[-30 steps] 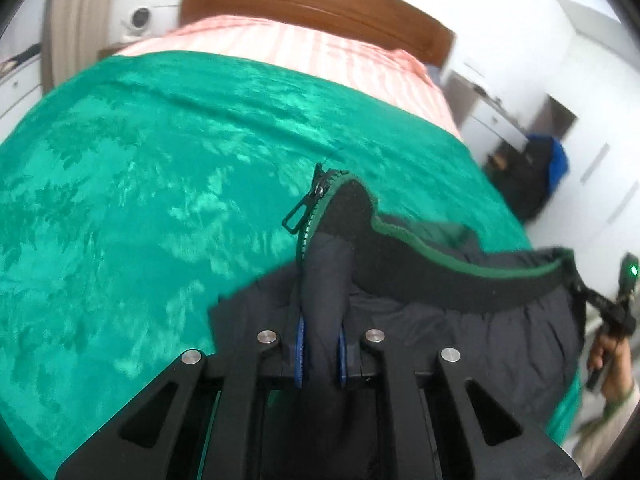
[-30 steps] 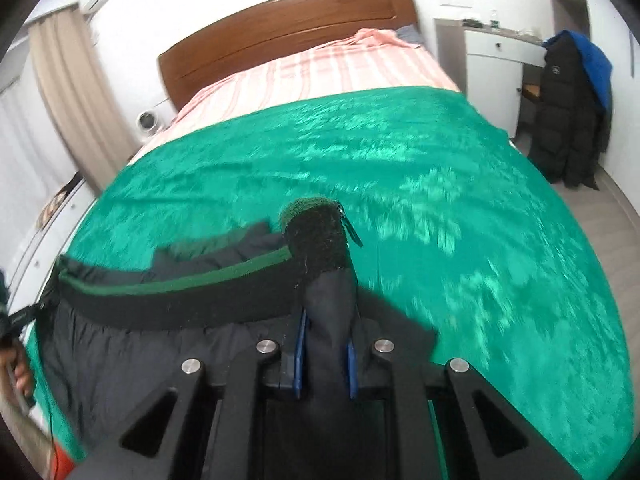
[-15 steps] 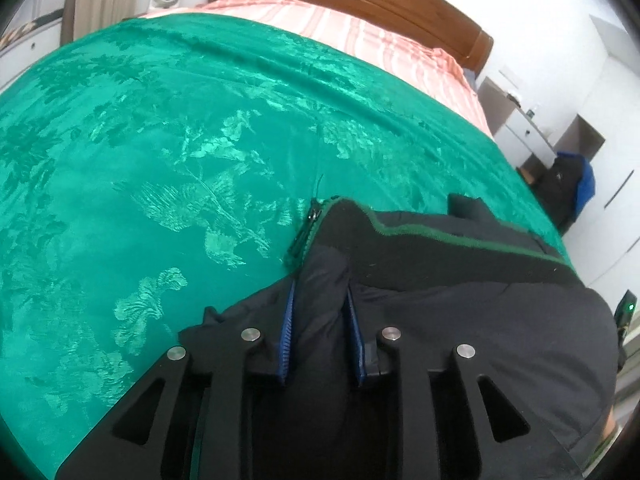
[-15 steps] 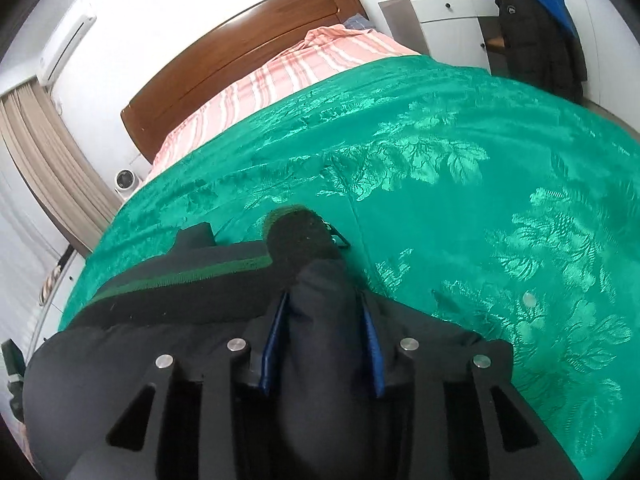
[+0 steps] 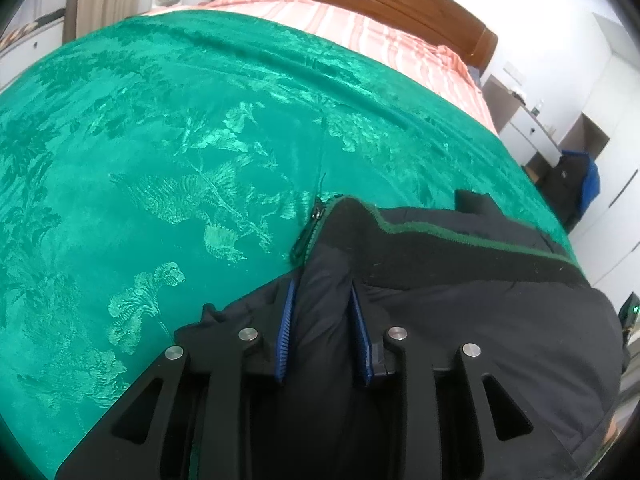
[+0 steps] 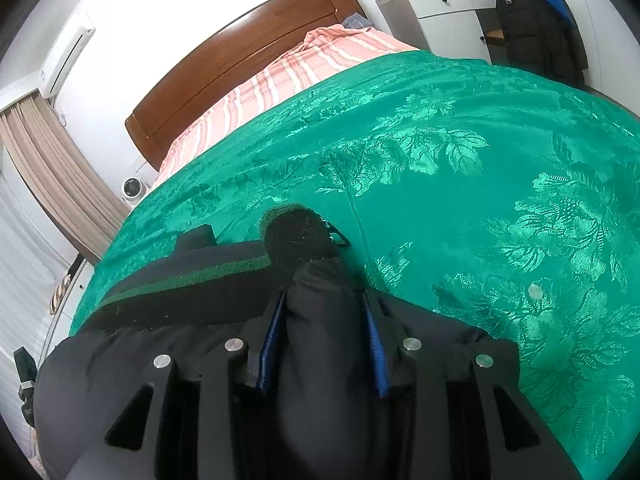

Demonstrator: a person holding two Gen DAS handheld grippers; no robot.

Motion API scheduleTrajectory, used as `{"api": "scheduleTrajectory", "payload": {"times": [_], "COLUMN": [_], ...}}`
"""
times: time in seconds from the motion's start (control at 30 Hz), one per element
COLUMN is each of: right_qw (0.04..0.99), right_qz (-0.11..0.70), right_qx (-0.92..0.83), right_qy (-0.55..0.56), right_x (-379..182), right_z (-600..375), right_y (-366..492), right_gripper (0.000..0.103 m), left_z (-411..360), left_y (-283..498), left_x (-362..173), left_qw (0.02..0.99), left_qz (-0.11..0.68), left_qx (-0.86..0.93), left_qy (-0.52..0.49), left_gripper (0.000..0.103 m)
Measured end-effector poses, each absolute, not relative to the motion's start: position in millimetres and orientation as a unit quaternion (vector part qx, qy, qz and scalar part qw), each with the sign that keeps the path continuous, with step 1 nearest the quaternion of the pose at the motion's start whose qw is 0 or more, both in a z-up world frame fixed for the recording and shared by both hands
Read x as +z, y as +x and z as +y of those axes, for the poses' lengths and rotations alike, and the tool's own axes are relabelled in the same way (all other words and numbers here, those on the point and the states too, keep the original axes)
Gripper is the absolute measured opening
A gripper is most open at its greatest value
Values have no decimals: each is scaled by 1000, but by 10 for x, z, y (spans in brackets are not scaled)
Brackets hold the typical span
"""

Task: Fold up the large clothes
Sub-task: 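Lower the folded hem onto the jacket with both grippers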

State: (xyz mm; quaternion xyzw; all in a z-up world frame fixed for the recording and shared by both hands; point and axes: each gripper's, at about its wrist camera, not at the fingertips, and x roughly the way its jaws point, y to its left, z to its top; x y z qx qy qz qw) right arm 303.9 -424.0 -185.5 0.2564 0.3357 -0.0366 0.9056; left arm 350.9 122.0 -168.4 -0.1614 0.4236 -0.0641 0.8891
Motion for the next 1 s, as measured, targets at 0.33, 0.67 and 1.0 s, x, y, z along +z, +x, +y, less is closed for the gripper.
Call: {"api": "scheduleTrajectory", "payload": {"times": [0.33, 0.67, 1.0], "right_qw": [906, 906, 906], "right_qz": [336, 336, 336], "right_qx": [-39, -38, -37], "right_qy": [254, 255, 256], "right_x": [-1872, -1873, -1882], "right_z": [-4235, -4238, -4236], "right_y": [3030, 3030, 3033], "right_gripper": [38, 39, 39], "left_z": [1276, 1282, 1285], "left_y": [3507, 3519, 3523], "left_x": [-1722, -1733, -1735], "left_qw": [886, 886, 885], "left_qz": [421, 421, 421], "left_qx": [-72, -73, -73], "left_qy": [-179, -183, -183], "left_gripper": [30, 30, 30]}}
